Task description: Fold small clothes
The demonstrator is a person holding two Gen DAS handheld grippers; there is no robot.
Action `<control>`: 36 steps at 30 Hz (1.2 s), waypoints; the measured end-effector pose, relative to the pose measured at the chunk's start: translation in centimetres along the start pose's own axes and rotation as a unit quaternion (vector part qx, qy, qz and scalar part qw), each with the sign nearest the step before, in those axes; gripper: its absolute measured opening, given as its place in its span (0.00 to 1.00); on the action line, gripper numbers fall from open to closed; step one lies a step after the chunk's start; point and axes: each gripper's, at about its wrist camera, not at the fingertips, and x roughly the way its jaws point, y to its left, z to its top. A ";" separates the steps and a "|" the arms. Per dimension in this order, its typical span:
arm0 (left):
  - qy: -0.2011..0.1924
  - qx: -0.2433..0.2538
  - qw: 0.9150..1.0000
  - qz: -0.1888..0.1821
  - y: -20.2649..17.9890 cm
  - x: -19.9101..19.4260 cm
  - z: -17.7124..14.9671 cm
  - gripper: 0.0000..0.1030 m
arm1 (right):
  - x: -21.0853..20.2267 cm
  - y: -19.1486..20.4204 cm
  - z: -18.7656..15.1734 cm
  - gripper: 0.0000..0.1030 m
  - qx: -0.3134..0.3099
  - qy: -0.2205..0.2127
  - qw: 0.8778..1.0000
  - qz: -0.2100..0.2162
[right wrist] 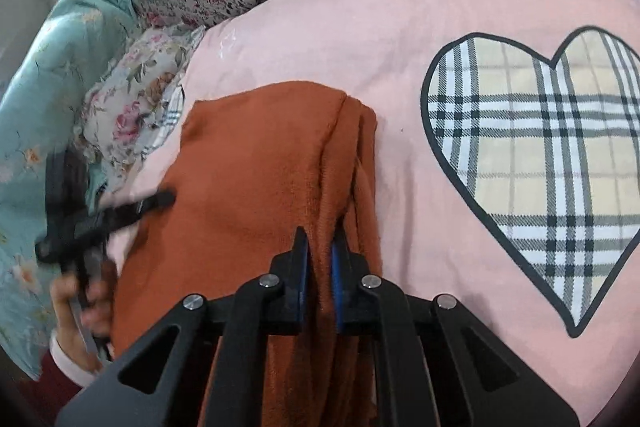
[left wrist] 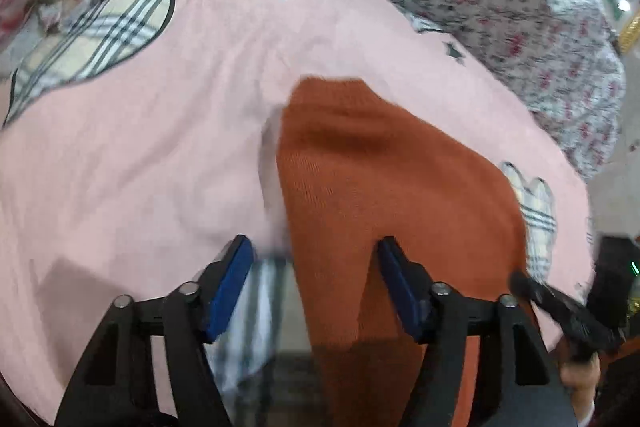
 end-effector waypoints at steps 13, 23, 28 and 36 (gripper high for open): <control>-0.054 0.086 0.994 -0.041 -3.5 -11.5 -11.2 0.59 | -7.7 1.8 -6.3 0.34 -0.008 -0.018 1.000 0.016; -0.044 0.165 0.985 0.012 -4.7 -13.6 -22.2 0.70 | -6.9 3.5 -11.2 0.05 -0.018 0.019 1.000 0.015; -0.069 0.199 0.976 0.056 -6.8 -12.8 -22.8 0.70 | -11.9 6.0 -7.1 0.05 -0.021 -0.067 0.995 0.066; -0.065 0.074 0.994 0.054 -3.6 -11.9 -20.8 0.24 | -11.6 6.1 -7.4 0.05 -0.057 -0.066 0.996 0.018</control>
